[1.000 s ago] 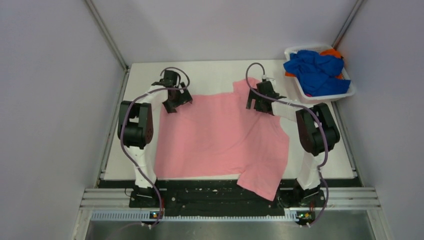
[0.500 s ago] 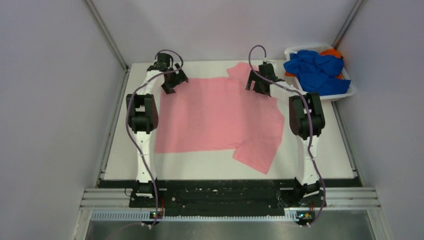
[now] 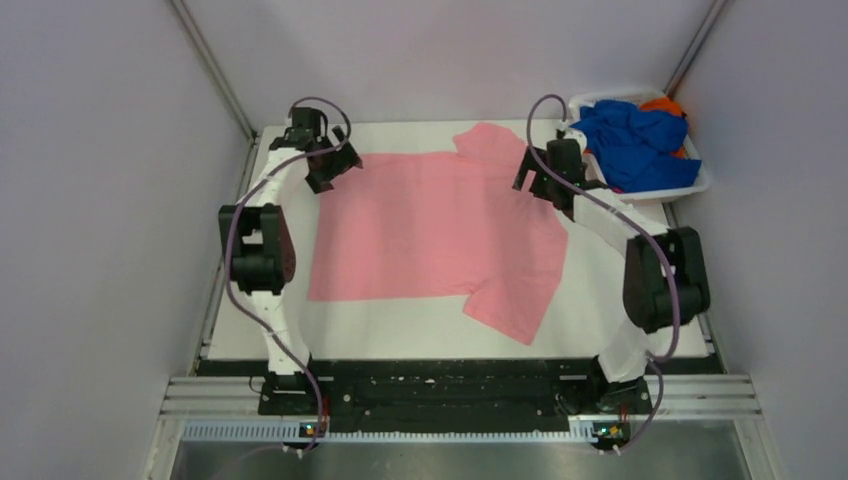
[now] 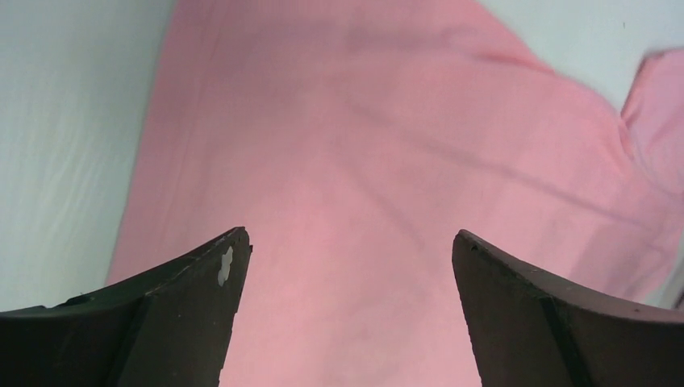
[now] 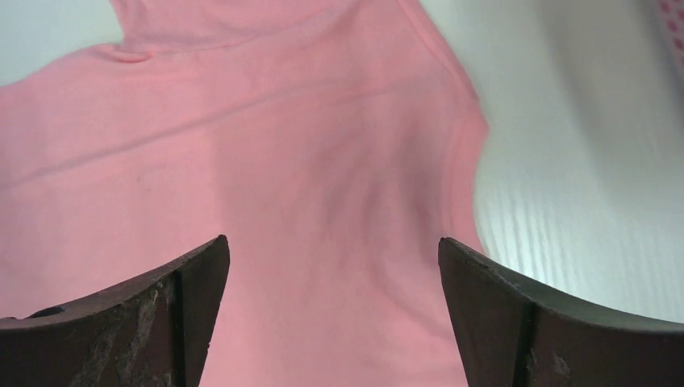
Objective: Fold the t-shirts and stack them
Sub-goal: Flatten out the tshirt, then grab the side of the flattened tshirt closest away from the robot with both arms
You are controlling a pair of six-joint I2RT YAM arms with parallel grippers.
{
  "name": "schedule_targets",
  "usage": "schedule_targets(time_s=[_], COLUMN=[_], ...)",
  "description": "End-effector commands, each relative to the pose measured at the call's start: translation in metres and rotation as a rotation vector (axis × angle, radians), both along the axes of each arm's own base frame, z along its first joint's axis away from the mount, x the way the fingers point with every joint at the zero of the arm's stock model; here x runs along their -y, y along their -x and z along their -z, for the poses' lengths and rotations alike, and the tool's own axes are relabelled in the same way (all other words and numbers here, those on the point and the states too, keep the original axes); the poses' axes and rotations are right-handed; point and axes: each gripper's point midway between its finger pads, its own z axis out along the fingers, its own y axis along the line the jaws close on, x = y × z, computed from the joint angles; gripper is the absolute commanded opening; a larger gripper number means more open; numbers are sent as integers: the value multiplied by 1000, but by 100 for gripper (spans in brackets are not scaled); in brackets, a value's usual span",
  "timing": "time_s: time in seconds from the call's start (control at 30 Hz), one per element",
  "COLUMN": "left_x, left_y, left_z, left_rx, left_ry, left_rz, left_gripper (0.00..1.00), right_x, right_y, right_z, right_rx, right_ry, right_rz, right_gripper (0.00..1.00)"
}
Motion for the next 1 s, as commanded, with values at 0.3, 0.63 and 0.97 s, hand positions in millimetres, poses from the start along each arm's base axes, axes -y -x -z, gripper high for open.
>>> schedule_targets(time_s=[0.3, 0.63, 0.97], left_x=[-48, -58, -76], left_y=[236, 319, 311], left_z=[11, 57, 74], left_rx=[-71, -174, -261], left_ry=[-113, -107, -211], left_rz=[-334, -491, -567], left_gripper=[98, 89, 52], right_x=[25, 31, 32], right_y=[126, 131, 131], right_z=[-22, -20, -13], right_rx=[191, 176, 163], right_ry=[-168, -142, -134], right_rz=[59, 77, 77], right_gripper=[99, 99, 98])
